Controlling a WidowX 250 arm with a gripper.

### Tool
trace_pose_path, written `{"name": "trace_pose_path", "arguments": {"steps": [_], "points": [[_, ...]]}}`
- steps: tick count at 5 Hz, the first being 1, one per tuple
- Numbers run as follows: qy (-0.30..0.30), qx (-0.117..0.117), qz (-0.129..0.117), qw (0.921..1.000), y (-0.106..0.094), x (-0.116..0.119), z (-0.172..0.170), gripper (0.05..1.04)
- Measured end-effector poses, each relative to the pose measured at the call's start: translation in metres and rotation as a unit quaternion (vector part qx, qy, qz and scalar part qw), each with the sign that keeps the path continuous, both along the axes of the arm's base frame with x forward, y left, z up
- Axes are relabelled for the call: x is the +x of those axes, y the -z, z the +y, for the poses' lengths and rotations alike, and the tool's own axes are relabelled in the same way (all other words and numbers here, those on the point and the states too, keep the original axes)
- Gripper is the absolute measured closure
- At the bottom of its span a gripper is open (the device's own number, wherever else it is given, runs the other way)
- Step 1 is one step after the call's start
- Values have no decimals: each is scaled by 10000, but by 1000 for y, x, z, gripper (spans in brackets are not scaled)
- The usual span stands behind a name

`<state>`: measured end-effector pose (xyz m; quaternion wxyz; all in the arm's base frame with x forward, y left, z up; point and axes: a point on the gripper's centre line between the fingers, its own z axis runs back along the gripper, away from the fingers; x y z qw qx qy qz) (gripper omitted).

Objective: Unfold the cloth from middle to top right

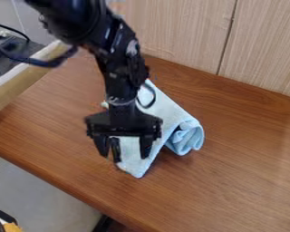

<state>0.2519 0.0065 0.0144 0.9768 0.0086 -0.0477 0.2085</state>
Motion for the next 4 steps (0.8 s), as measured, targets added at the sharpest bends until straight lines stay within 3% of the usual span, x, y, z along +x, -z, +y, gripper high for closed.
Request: {"name": "trace_pose_path", "arguments": {"steps": [1,2,4], "points": [[168,261,236,9992,25,0,-4,83],[269,282,253,9989,29,10,-5,110],[308,366,229,9986,31,11,-8,665]]}}
